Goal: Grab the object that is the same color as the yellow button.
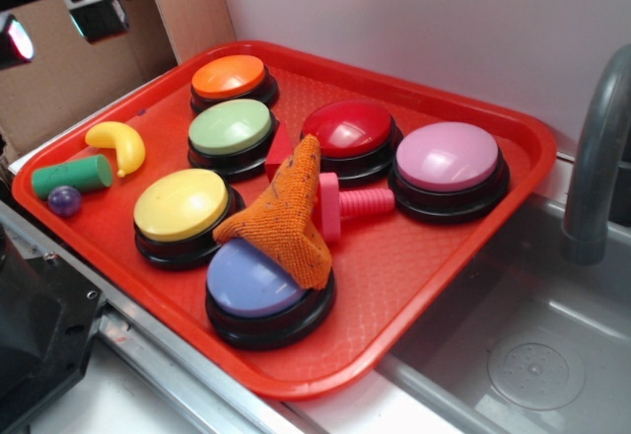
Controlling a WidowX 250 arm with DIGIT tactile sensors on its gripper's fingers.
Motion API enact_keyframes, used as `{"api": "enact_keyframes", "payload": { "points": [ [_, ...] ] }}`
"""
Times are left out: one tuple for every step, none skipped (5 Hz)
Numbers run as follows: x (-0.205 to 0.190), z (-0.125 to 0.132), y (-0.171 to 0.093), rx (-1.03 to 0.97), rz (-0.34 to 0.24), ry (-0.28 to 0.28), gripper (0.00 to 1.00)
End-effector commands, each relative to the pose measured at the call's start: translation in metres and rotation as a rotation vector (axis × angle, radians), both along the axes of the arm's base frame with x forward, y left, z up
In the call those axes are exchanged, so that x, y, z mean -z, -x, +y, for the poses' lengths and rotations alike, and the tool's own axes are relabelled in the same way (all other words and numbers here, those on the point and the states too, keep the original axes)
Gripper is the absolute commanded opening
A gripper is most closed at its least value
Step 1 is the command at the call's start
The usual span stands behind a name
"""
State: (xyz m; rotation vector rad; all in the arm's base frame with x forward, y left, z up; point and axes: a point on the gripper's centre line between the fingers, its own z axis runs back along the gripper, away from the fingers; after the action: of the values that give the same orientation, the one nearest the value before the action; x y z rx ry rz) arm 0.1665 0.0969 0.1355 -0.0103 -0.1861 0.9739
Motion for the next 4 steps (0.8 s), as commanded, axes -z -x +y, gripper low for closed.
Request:
{"api": "enact_keyframes", "payload": {
  "points": [
    [0.036,0.03,-0.012,-0.049,-0.014,-0.058,1.0],
    [0.058,0.038,-0.024,-0.028,-0.019,-0.057,1.0],
    [0.077,0.042,-0.029,0.009,-0.029,-0.019,1.0],
    [0.097,0.045,-0.03,-0.007,-0.016,-0.004,1.0]
  ]
}}
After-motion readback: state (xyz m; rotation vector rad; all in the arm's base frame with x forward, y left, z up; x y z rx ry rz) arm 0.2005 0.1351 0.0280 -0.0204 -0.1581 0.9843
